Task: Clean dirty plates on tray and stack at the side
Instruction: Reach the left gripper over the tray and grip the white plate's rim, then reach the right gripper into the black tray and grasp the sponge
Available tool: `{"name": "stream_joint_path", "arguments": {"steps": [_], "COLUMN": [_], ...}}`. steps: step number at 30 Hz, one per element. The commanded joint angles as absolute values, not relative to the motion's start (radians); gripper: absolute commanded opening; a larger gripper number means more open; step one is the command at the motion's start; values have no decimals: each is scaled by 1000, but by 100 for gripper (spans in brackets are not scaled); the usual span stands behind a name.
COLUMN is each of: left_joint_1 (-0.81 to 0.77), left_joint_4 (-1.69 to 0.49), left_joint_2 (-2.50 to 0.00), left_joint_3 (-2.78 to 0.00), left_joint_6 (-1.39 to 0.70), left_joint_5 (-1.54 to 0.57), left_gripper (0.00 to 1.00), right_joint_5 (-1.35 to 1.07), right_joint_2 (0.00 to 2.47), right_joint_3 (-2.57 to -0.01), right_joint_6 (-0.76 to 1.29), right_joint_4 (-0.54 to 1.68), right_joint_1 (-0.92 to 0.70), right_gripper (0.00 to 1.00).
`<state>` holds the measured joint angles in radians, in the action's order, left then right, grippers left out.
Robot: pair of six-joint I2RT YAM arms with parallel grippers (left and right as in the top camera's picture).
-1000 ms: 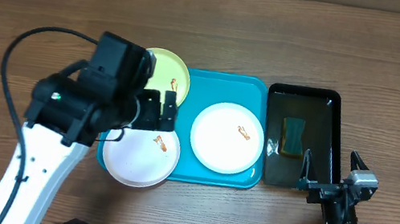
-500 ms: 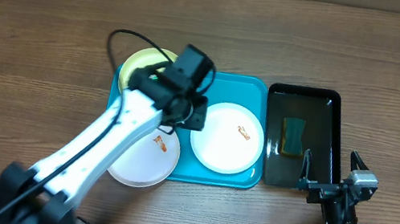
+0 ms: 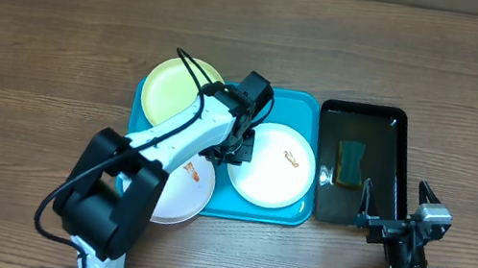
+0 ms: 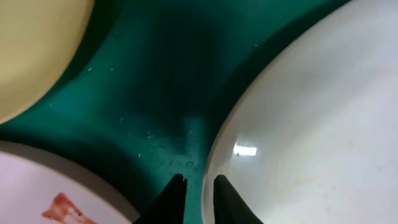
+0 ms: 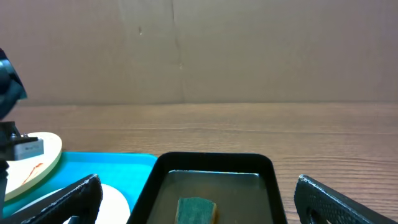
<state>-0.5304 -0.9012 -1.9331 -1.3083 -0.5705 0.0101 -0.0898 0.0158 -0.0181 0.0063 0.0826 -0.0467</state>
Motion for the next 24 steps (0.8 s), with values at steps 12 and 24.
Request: {"name": "stream_joint_path", "arguments": {"steps": [12,24], "left_joint_1": [-533,-531], "left_joint_4": [-855,-852], "left_joint_2": [-2005,-2005], "left_joint_3": [-1300,-1300], "left_joint_6": [-538,-538], "left_joint_5": [26,26], "left_gripper": [9,4], "right_joint_5": [-91,-196], "right_joint_2": [16,16], "right_joint_3": [-8,-8], "right_joint_6": [3,86], "right_joint_4": [77,38], "right_joint_1": [-50,-50], "right_gripper": [100,100]}}
